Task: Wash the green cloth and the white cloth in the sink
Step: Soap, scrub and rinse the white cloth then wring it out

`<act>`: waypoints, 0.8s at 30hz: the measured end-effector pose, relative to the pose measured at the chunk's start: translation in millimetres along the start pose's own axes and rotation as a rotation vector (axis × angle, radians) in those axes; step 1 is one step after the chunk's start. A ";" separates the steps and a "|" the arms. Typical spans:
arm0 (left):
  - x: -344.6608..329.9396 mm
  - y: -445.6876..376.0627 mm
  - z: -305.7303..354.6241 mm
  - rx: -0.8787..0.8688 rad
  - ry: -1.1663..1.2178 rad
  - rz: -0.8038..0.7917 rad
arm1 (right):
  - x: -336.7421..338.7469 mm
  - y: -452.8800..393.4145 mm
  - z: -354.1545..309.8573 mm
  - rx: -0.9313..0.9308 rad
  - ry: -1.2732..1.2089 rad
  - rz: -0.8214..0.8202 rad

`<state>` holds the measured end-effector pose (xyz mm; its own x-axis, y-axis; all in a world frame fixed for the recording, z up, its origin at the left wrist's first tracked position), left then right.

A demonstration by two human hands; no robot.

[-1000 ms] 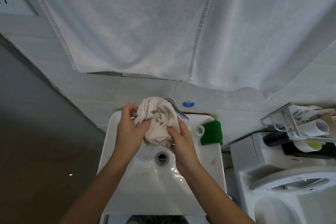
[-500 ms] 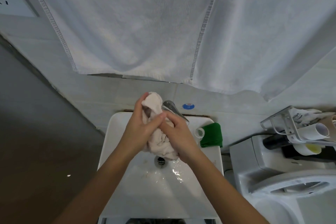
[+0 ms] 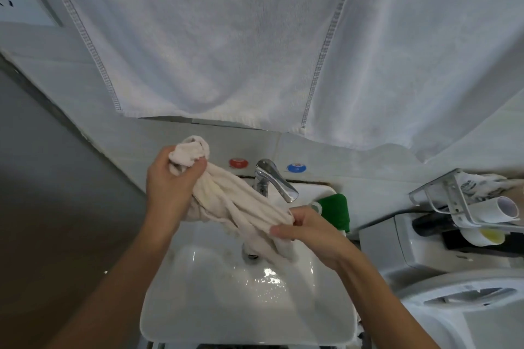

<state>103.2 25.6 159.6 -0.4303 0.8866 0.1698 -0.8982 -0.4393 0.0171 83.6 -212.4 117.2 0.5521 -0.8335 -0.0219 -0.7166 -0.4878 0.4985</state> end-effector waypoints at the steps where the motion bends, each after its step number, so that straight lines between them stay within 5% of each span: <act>1: -3.1 1.9 1.4 -0.008 -0.006 -0.020 | 0.0 -1.8 1.4 0.026 -0.084 0.032; 7: -26.6 18.0 -3.7 0.081 0.088 -0.053 | -19.0 -10.7 -10.4 0.179 -0.287 0.079; 13: -48.8 31.7 -7.7 0.146 0.137 -0.067 | -39.6 -27.6 -5.1 0.110 -0.008 0.238; 24: -23.0 21.3 -11.0 -0.150 -0.293 -0.047 | -11.1 -20.0 -14.2 0.272 0.286 0.235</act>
<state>92.9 -2.5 145.3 -0.3633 0.8164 0.4488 -0.9292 -0.3529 -0.1101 97.8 -189.6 119.7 0.4291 -0.8434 0.3234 -0.9013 -0.3762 0.2146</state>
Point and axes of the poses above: each hand's wrist, its own y-axis away from the middle knuckle, its own x-axis out of the back of the hand, z = x × y, the point moved 4 cm from there along -y, towards the middle knuckle, and after that the axes turned 4 degrees about -z, right-handed, at the moved point
